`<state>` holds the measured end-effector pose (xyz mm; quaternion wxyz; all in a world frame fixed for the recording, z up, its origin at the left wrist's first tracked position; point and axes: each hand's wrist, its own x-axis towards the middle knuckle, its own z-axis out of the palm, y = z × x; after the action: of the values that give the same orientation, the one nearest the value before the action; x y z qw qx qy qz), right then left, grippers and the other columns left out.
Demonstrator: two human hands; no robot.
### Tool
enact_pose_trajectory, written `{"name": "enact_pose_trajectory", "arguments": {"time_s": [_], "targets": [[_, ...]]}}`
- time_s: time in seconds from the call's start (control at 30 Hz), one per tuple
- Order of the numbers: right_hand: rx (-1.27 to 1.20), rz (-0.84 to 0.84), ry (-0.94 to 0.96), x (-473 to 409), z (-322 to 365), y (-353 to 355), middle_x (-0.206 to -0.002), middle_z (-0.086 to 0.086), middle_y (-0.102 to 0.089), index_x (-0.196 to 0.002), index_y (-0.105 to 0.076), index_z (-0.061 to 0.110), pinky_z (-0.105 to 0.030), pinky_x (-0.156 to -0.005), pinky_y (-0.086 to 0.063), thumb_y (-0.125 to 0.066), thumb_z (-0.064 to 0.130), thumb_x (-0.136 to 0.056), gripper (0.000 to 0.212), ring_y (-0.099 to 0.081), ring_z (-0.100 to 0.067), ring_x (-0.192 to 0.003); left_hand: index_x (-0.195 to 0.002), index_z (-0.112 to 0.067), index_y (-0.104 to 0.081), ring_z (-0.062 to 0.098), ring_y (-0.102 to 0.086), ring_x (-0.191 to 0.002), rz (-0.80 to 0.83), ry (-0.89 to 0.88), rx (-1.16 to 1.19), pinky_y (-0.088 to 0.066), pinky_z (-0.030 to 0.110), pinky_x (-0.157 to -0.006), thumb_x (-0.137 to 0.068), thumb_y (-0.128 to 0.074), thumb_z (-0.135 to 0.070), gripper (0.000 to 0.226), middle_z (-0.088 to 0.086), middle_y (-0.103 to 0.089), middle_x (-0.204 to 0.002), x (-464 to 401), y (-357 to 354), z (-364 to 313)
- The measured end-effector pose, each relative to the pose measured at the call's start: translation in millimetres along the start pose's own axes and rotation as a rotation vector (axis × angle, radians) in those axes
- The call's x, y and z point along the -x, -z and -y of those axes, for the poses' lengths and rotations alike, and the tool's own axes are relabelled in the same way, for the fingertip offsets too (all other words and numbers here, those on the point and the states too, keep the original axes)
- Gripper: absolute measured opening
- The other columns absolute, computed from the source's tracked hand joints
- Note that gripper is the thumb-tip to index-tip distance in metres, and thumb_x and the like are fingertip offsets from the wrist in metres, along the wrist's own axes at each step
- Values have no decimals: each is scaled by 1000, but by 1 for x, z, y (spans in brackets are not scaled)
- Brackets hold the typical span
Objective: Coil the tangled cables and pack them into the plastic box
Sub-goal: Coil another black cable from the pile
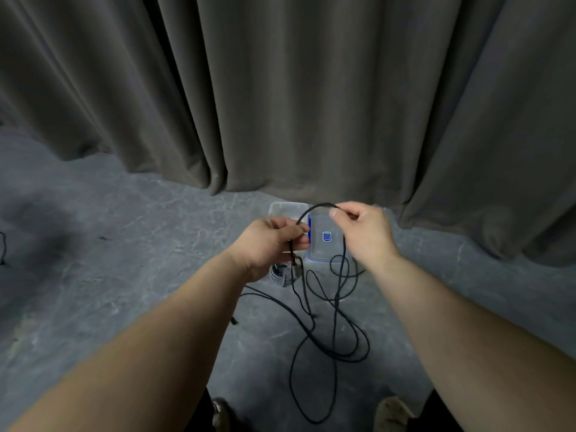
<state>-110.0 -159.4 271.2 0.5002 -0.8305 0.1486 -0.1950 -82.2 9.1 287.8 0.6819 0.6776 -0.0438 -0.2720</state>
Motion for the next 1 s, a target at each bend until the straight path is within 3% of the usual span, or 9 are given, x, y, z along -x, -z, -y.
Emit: {"name": "enact_pose_trajectory", "arguments": {"time_s": [0.1, 0.2, 0.3, 0.43, 0.53, 0.7, 0.8, 0.9, 1.0], "targets": [[-249, -71, -155, -1, -4, 14, -58, -1, -57, -69, -67, 20, -33, -63, -47, -63, 17, -91, 22, -53, -15, -56, -89, -6, -63, 22, -61, -75, 10, 3, -84, -48, 34, -75, -97, -53, -10, 13, 7, -64, -75, 1, -7, 1], [-287, -7, -232, 0, -6, 17, -57, -1, -51, -80, -69, 9, -26, -54, -44, -60, 16, -93, 17, -47, -12, -51, -97, -3, -62, 20, -63, -68, -60, -5, 53, -56, 30, -62, -98, -51, -11, 13, 9, -63, -76, 2, -10, 5], [-208, 108, -211, -2, -6, 8, -55, -1, -49, -84, -69, 8, -29, -58, -43, -57, 18, -94, 18, -47, -15, -52, -98, -9, -64, 15, -66, -66, -125, -5, 265, -56, 28, -59, -98, -52, -16, 13, 5, -64, -76, -3, -3, 2], [-25, 197, -90, -7, -2, -1, -52, 0, -49, -86, -69, 18, -32, -58, -44, -55, 24, -96, 18, -47, -16, -49, -92, -17, -64, 9, -68, -65, -25, 30, 530, -57, 24, -53, -98, -51, -21, 15, -4, -65, -71, -6, 5, -19], [15, 356, -66, -8, -4, 0, -56, 9, -55, -81, -65, 21, -26, -56, -43, -60, 18, -94, 14, -49, -5, -50, -85, -17, -66, 6, -68, -61, -51, -9, 798, -58, 24, -53, -98, -50, -21, 21, -6, -67, -66, -7, 20, -37], [-466, 237, -189, -16, 1, 14, -54, 4, -54, -75, -59, 15, -20, -48, -35, -60, -1, -88, 20, -42, -10, -46, -89, -21, -62, 3, -68, -62, -275, -112, 875, -52, 25, -72, -100, -49, -25, 18, -10, -67, -66, -12, 54, -47], [-94, 144, -6, -18, 4, 10, -58, 8, -57, -71, -64, 21, -21, -53, -38, -66, 8, -86, 20, -47, -6, -52, -90, -21, -63, 4, -69, -65, -226, -74, 754, -53, 24, -72, -98, -52, -24, 13, -9, -70, -69, -13, 40, -44], [372, 388, 126, -10, 11, 5, -61, 16, -58, -79, -71, 25, -15, -58, -38, -67, 22, -87, 10, -52, 1, -58, -97, -18, -63, 6, -70, -68, -178, -108, 576, -55, 22, -64, -99, -50, -20, 14, -6, -72, -73, -16, 24, -39], [388, 630, 140, -2, 32, 7, -47, 23, -54, -84, -75, 20, -9, -51, -32, -65, 21, -87, 10, -49, 6, -49, -99, -11, -64, 12, -70, -69, -138, -145, 453, -57, 25, -67, -98, -50, -12, 14, 2, -69, -74, -18, 16, -34]]}}
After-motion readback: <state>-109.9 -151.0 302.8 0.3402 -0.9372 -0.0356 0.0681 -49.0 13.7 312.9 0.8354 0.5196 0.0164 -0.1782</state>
